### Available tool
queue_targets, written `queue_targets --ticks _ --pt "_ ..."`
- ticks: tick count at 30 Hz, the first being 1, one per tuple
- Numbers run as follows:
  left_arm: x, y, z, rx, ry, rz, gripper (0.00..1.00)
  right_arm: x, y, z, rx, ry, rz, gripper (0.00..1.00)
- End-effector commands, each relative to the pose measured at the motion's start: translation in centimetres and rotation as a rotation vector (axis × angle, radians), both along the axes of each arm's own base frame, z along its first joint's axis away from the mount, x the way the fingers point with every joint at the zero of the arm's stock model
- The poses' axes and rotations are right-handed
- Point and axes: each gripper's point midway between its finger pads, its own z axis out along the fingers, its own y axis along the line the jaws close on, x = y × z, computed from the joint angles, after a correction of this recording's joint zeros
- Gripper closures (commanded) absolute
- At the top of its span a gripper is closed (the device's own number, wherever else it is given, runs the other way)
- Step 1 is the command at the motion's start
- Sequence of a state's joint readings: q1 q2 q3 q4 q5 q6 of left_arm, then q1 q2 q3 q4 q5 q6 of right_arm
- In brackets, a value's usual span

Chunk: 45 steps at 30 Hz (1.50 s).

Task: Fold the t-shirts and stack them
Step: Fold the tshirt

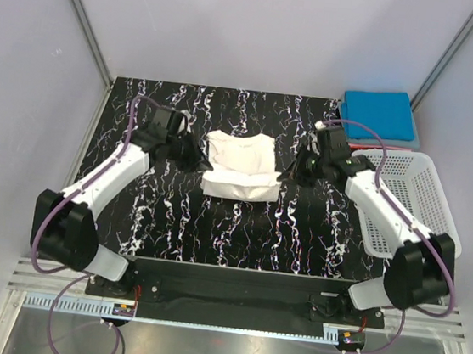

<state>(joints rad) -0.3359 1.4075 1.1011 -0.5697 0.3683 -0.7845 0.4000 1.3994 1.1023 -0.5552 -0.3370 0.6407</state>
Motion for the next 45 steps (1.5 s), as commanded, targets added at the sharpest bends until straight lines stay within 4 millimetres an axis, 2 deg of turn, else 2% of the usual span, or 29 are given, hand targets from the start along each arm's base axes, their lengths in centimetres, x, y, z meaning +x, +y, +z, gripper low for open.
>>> queue_targets --ticks 1,2,3,4,5,8,9,11,12,13,15,16,17,19,20,21,22,23,24,25,28,29,32,34,35,37,38,40,45 --pt "3.9 0.6 2.3 -0.002 -0.065 0.021 1.00 4.3 -0.8 1.2 -0.042 -0.061 0.001 1.00" --pt "4.9 1.1 2.3 -0.003 -0.070 0.041 1.00 5.7 -0.5 2.6 -0.023 -0.096 0.013 1.00" --pt "5.9 1.1 1.5 0.004 -0.054 0.044 1.00 6.5 -0.4 2.7 -0.017 -0.095 0.015 1.00" --pt "7.3 1.0 2.5 -0.007 -0.082 0.047 1.00 7.7 -0.6 1.7 -0.023 -0.067 0.011 1.00" --pt "8.2 1.0 2.7 -0.024 -0.091 0.043 1.00 9.0 -0.4 3.0 -0.011 -0.102 0.022 1.00" --pt "11.4 0.4 1.9 -0.044 -0.079 0.017 1.00 12.0 0.3 3.1 0.012 -0.128 0.050 1.00" --pt "12.6 0.3 3.0 -0.044 -0.117 0.013 1.00 12.9 0.7 1.5 0.012 -0.102 0.066 1.00" --pt "14.4 1.1 1.7 -0.006 -0.110 0.059 1.00 14.7 1.6 2.7 0.046 -0.144 0.115 1.00" --pt "15.3 1.2 2.0 -0.012 -0.125 0.068 1.00 15.6 2.0 1.0 0.046 -0.114 0.122 1.00" --pt "16.3 1.6 2.0 -0.019 -0.142 0.087 1.00 16.6 2.6 1.8 0.063 -0.145 0.136 1.00" --pt "18.0 1.9 0.9 -0.021 -0.136 0.108 0.99 17.9 2.8 -0.3 0.074 -0.114 0.141 1.00" --pt "18.9 2.2 0.7 -0.029 -0.149 0.112 0.96 18.9 3.0 0.1 0.083 -0.134 0.139 1.00" --pt "19.7 2.2 -1.0 -0.025 -0.126 0.108 0.95 19.5 3.0 -0.2 0.098 -0.129 0.139 0.99" --pt "21.8 2.2 -0.6 -0.058 -0.164 0.097 0.91 21.2 3.1 -1.3 0.110 -0.133 0.125 0.97" --pt "22.7 2.0 -2.3 -0.071 -0.143 0.093 0.90 21.8 2.9 -1.7 0.113 -0.134 0.120 0.95" --pt "23.6 1.9 -2.1 -0.092 -0.161 0.086 0.87 22.5 2.9 -3.3 0.111 -0.116 0.117 0.93" --pt "24.6 2.1 -2.2 -0.115 -0.186 0.089 0.83 23.5 2.9 -2.8 0.115 -0.141 0.112 0.91" --pt "25.3 2.1 -3.7 -0.131 -0.168 0.094 0.79 24.2 2.8 -3.1 0.114 -0.147 0.107 0.88" --pt "26.2 2.1 -3.5 -0.145 -0.189 0.094 0.78 25.0 2.4 -5.0 0.111 -0.132 0.099 0.76" --pt "27.0 2.7 -4.9 -0.149 -0.177 0.105 0.76 26.0 2.4 -4.3 0.119 -0.163 0.105 0.73" --pt "29.3 4.1 -4.5 -0.148 -0.220 0.135 0.56 28.0 1.5 -5.5 0.118 -0.168 0.112 0.58" --pt "30.2 4.3 -4.4 -0.162 -0.232 0.137 0.57 28.3 1.3 -5.8 0.119 -0.168 0.112 0.56" --pt "31.3 4.7 -3.2 -0.192 -0.273 0.129 0.58 29.1 0.0 -5.8 0.110 -0.185 0.098 0.49" --pt "31.2 4.9 -2.3 -0.176 -0.300 0.127 0.52 28.6 -0.9 -6.1 0.086 -0.169 0.084 0.48" --pt "30.9 4.9 -2.7 -0.162 -0.301 0.114 0.50 28.4 -1.1 -4.9 0.078 -0.192 0.082 0.48" --pt "30.1 4.8 -2.0 -0.142 -0.320 0.091 0.49 27.5 -1.5 -5.5 0.056 -0.177 0.078 0.45" --pt "29.3 4.8 -3.1 -0.134 -0.296 0.084 0.50 27.2 -1.5 -4.6 0.059 -0.190 0.085 0.43" --pt "28.3 4.3 -2.7 -0.129 -0.315 0.050 0.54 26.3 -1.3 -4.9 0.072 -0.178 0.111 0.33" --pt "25.5 2.3 -3.9 -0.174 -0.294 -0.028 0.70 24.5 -0.8 -5.5 0.098 -0.146 0.155 0.54"
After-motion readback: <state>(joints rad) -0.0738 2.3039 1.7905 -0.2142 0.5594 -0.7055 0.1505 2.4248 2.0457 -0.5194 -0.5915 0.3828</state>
